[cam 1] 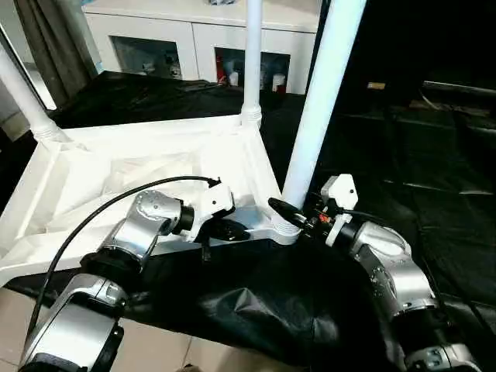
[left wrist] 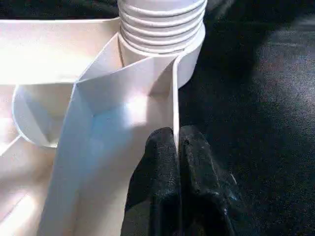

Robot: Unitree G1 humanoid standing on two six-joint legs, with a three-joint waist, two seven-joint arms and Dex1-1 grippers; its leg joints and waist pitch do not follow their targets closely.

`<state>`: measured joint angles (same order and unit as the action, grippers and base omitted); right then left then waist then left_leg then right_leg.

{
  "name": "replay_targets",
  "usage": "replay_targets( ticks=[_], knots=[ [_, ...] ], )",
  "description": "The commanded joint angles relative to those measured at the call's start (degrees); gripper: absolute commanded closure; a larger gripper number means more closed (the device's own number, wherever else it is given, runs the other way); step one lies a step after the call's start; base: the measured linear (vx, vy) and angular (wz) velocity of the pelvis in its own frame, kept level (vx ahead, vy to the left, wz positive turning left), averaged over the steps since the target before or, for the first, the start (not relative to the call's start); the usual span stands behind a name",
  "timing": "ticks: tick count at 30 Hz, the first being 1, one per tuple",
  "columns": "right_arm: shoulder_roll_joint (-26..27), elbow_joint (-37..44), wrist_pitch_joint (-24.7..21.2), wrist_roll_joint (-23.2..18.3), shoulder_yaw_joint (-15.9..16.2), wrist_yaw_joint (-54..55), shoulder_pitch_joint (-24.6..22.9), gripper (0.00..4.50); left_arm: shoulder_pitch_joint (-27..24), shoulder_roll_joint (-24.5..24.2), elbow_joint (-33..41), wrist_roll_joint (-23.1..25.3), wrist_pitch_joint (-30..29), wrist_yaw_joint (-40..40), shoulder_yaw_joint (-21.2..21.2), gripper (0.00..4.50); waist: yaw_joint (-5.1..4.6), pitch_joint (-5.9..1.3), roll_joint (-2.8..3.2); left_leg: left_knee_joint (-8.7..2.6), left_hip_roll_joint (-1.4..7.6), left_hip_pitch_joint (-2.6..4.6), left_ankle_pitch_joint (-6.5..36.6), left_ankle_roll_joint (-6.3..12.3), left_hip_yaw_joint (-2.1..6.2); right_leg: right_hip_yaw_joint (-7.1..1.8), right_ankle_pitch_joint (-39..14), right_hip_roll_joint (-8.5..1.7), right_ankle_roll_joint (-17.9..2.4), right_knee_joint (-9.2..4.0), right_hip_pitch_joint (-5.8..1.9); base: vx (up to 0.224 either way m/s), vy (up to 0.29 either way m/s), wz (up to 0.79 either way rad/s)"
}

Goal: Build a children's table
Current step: Insert table leg to table base

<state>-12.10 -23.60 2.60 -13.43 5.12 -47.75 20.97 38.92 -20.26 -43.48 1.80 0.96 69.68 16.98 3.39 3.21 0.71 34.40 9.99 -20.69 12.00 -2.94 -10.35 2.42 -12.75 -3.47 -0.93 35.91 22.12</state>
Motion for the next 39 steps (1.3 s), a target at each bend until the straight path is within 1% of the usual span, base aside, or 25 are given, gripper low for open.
replay_targets(
  ticks=[1,2,4,5,6,7,8,9,10,11,14,17,19,21,22,24,26,27,29,30,32,33,34,38,39],
  knots=[
    [-0.28,-4.84,-2.89,1.24,2.29,-1.86,-1.53,2.62,-0.28,-0.88,1.13,-0.1,0.11,0.4,-0.19,4.5,0.01,-2.68,-0.08,-4.74,3.63,0.37,9.37,2.92,1.3,-3.09,-7.2,-5.45,-14.78,-4.86,-2.27,0.0,0.0,0.0],
    [-0.1,-5.76,-2.54,0.99,2.12,-2.42,-1.04,2.62,-0.51,-0.92,1.64,-0.6,0.19,1.31,-0.25,4.5,-0.06,-2.38,-0.08,-4.89,3.61,0.24,9.74,2.79,1.35,-3.08,-7.37,-5.38,-14.72,-4.89,-2.19,0.0,0.0,0.0],
    [0.1,-7.27,-2.46,0.12,1.71,-3.99,-0.27,2.62,-0.82,-0.97,2.42,-1.57,0.43,3.53,-0.18,4.5,-0.27,-2.4,-0.12,-4.99,3.64,0.43,11.5,2.45,1.37,-3.16,-8.64,-5.46,-14.82,-4.97,-2.18,0.0,0.0,0.0],
    [0.0,-7.42,-2.39,0.01,1.76,-4.54,-0.21,2.62,-1.03,-1.15,2.99,-1.79,0.36,4.28,-0.06,4.5,-0.33,-1.65,0.29,-5.22,3.66,0.26,11.95,2.4,1.46,-3.23,-8.84,-5.41,-14.72,-5.13,-1.83,0.0,0.0,0.0],
    [0.0,-7.42,-2.39,0.01,1.76,-4.54,-0.21,2.62,-1.03,-1.15,2.99,-1.79,0.36,4.28,-0.06,4.5,-0.48,-1.87,0.01,-5.23,3.64,0.36,12.28,2.46,1.39,-3.23,-8.54,-5.31,-14.71,-5.16,-2.07,0.0,0.0,0.0],
    [-0.63,-9.01,-1.22,0.47,1.98,-6.29,0.36,2.62,-1.32,-1.56,3.93,-2.04,0.49,6.29,0.6,4.5,-0.55,-1.61,0.06,-5.3,3.64,0.39,12.12,2.65,1.38,-3.24,-7.75,-5.25,-14.86,-5.14,-1.91,0.0,0.0,0.0],
    [-0.99,-9.69,-0.84,0.38,1.98,-7.44,0.71,2.62,-1.42,-1.85,4.45,-1.99,0.84,7.25,0.98,4.5,-0.61,-0.96,0.38,-5.5,3.63,0.17,12.34,2.72,1.46,-3.21,-7.74,-5.3,-15.02,-5.2,-1.71,0.0,0.0,0.0],
    [-1.2,-10.12,-0.65,0.27,1.94,-8.15,0.94,2.62,-1.46,-2.02,4.73,-1.94,1.1,7.8,1.2,4.5,-0.74,-0.99,0.31,-5.57,3.69,0.31,13.18,2.72,1.38,-3.2,-8.27,-5.19,-15.1,-5.33,-1.69,0.0,0.0,0.0],
    [-1.51,-10.42,-0.45,0.16,2.02,-9.11,1.13,2.62,-1.41,-2.15,5.01,-2.05,0.98,8.45,1.32,4.5,-0.79,-1.13,0.22,-5.55,3.73,0.48,13.23,2.69,1.4,-3.2,-8.07,-5.19,-15.23,-5.28,-1.81,0.0,0.0,0.0],
    [-2.27,-10.99,0.21,0.44,2.48,-10.86,1.45,2.62,-1.02,-2.38,5.33,-2.11,0.77,9.42,1.54,4.5,-0.82,-0.77,0.32,-5.62,3.75,0.47,12.69,2.97,1.36,-3.18,-6.6,-5.11,-15.61,-5.19,-1.74,0.0,0.0,0.0],
    [-2.79,-11.59,0.77,0.8,2.77,-12.04,1.8,2.62,-0.59,-2.57,5.57,-2.03,0.63,9.92,1.7,4.5,-0.93,-0.42,0.39,-5.56,3.79,0.26,9.76,4.42,1.3,-3.03,-1.84,-5.12,-16.73,-4.8,-1.9,0.0,0.0,0.0],
    [-3.14,-12.1,0.95,1.2,2.68,-12.21,2.46,2.62,0.22,-2.51,5.36,-1.85,-0.03,9.29,1.44,4.5,-0.95,0.22,0.48,-5.86,3.94,0.42,10.93,4.55,1.2,-3.06,-3.28,-5.17,-17.2,-5.1,-1.75,0.0,0.0,0.0],
    [-2.65,-12.83,0.35,1.69,1.75,-9.09,3.35,2.62,1.11,-1.52,4.55,-1.23,-1.09,5.21,0.46,4.5,-1.04,0.96,0.35,-6.34,4.04,0.67,14.83,3.16,1.26,-3.27,-10.41,-5.37,-16.73,-5.77,-1.45,0.0,0.0,0.0],
    [-2.11,-13.11,0.01,1.69,1.01,-7.01,3.63,2.62,1.46,-1.08,4.13,-0.79,-1.78,3.26,0.18,4.5,-0.93,1.33,0.29,-6.47,4.04,1.09,16.99,1.96,1.31,-3.58,-16.41,-5.63,-15.56,-6.42,-1.1,0.0,0.0,0.0],
    [-1.52,-13.5,-0.25,1.9,0.23,-4.48,3.92,2.62,1.87,-0.66,3.68,-0.08,-2.7,1.02,-0.05,4.5,-0.92,1.61,0.07,-6.64,4.09,1.13,17.26,1.61,1.31,-3.76,-19.29,-5.74,-14.66,-6.71,-0.93,0.0,0.0,0.0],
    [-0.43,-14.1,-0.05,2.06,-1.0,-0.71,4.17,2.62,2.44,0.03,3.1,0.2,-3.97,-1.19,-0.53,4.5,-0.89,1.87,0.14,-6.89,4.1,1.34,17.67,0.9,1.37,-3.79,-22.73,-5.82,-13.45,-7.15,-0.68,0.0,0.0,0.0],
    [0.9,-14.96,-0.16,2.79,-1.97,4.44,4.48,2.62,3.28,0.88,2.4,0.19,-5.52,-3.03,-0.95,4.5,-0.96,2.02,0.0,-7.19,4.13,1.0,16.13,0.5,1.52,-3.74,-22.01,-5.87,-12.78,-7.07,-0.85,0.0,0.0,0.0],
    [1.81,-15.06,0.25,3.15,-2.45,7.21,4.45,2.62,3.73,1.2,2.07,0.64,-6.14,-4.25,-0.9,4.5,-1.06,2.12,-0.44,-7.25,4.02,0.75,15.1,0.78,1.53,-3.7,-21.54,-5.92,-12.55,-7.02,-0.97,0.0,0.0,0.0],
    [3.41,-15.4,-0.41,3.45,-2.97,11.53,4.64,2.62,4.82,1.9,1.13,1.66,-7.67,-6.81,-0.73,4.5,-1.1,2.0,-0.27,-7.26,4.08,1.02,14.15,0.84,1.38,-3.74,-20.25,-5.85,-12.59,-7.03,-0.76,0.0,0.0,0.0],
    [5.44,-16.98,-0.86,4.23,-3.54,17.61,5.55,2.62,6.48,3.15,-0.73,3.01,-9.43,-10.81,-0.69,4.5,-1.21,2.09,-0.33,-7.31,3.99,0.87,13.05,1.05,1.28,-3.71,-18.28,-5.79,-12.89,-7.01,-0.83,0.0,0.0,0.0],
    [6.5,-18.1,-1.17,4.07,-4.13,20.18,6.23,2.62,7.28,3.89,-1.74,3.43,-10.15,-12.49,-0.79,4.5,-1.35,2.16,-0.38,-7.31,3.9,0.97,13.41,0.88,1.18,-3.75,-18.83,-5.74,-12.69,-7.13,-0.72,0.0,0.0,0.0],
    [8.91,-21.86,-1.49,4.6,-5.39,27.96,8.47,2.62,9.56,6.47,-4.83,4.23,-12.79,-18.93,-1.66,4.5,-1.32,2.12,-0.37,-7.34,3.9,0.93,13.49,0.75,1.27,-3.68,-18.92,-5.82,-12.85,-7.07,-0.84,0.0,0.0,0.0],
    [8.92,-21.87,-1.49,4.6,-5.39,27.97,8.47,2.62,9.56,6.48,-4.84,4.23,-12.79,-18.94,-1.66,4.5,-1.44,2.11,-0.3,-7.31,3.84,1.0,13.18,0.5,1.17,-3.66,-18.47,-5.66,-12.94,-7.01,-0.74,0.0,0.0,0.0],
    [12.19,-27.25,-0.84,6.57,-6.11,38.11,12.0,2.62,12.45,10.41,-9.07,4.91,-15.36,-27.17,-2.6,4.5,-1.44,1.99,-0.24,-7.25,3.78,0.94,11.08,0.28,0.95,-3.59,-12.42,-5.46,-14.03,-6.66,-0.93,0.0,0.0,0.0],
    [13.1,-28.32,-0.51,6.86,-6.26,39.77,12.87,2.62,13.11,11.41,-10.07,4.9,-15.72,-29.19,-2.88,4.5,-1.32,1.78,-0.15,-7.17,3.82,1.17,10.93,0.35,0.89,-3.62,-10.62,-5.44,-14.29,-6.56,-1.02,0.0,0.0,0.0]
  ],
)
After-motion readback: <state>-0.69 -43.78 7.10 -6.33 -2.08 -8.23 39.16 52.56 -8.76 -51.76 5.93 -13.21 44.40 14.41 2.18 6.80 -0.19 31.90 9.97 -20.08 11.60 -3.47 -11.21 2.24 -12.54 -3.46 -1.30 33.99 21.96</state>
